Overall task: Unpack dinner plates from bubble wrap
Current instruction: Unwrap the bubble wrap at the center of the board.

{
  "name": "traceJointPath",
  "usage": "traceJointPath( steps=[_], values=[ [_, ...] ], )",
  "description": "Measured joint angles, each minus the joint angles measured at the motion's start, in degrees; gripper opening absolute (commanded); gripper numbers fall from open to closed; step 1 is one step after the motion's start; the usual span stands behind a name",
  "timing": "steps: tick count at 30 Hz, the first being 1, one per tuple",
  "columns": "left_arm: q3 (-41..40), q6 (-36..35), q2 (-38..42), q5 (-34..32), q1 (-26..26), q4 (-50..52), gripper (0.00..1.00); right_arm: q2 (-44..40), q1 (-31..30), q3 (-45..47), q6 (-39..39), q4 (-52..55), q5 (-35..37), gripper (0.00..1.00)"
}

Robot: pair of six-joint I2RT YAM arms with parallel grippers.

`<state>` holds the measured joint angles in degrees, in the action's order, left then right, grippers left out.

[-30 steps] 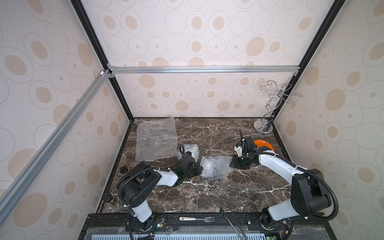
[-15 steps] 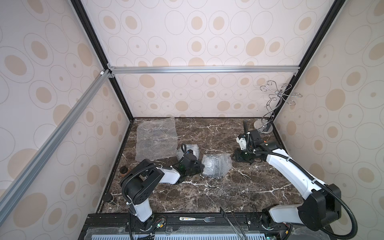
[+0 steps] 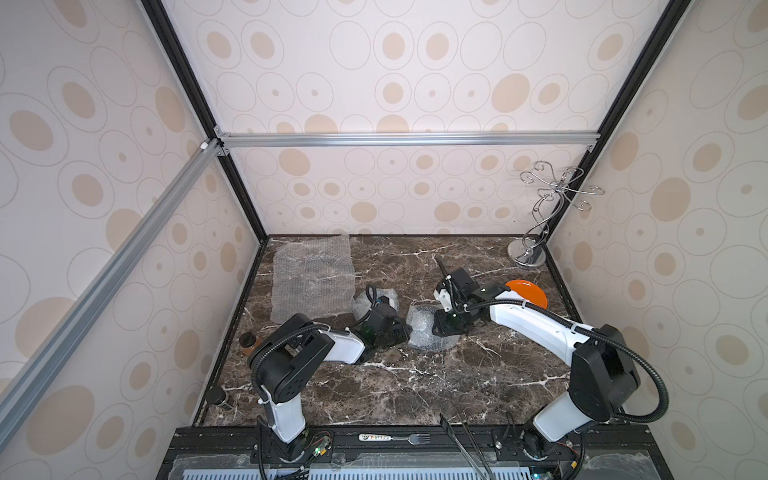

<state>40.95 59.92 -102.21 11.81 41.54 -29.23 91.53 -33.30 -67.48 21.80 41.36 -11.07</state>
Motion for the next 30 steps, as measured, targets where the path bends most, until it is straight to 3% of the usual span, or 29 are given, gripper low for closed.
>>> traceJointPath(
  steps=[5, 11, 19, 30],
  values=[
    [0.0, -0.57, 0.0, -0.48, 0.0, 0.15, 0.25, 0.68, 0.92, -0.5, -0.07, -0.35, 0.87, 0.4],
    [0.42, -1.73, 0.02, -0.44, 0.0, 0.61, 0.53, 0.83, 3.69, -0.02, -0.22, -1.25, 0.98, 0.4],
    [1.57, -4.46, 3.67, -0.52, 0.0, 4.2, 0.73, 0.83, 7.32, 2.69, -0.24, -2.84, 0.81, 0.4],
    [2.91, -12.63, 6.69, 2.05, 0.0, 6.01, 0.82, 1.6, 11.37, 4.76, -0.66, -5.75, -0.76, 0.4]
  ],
)
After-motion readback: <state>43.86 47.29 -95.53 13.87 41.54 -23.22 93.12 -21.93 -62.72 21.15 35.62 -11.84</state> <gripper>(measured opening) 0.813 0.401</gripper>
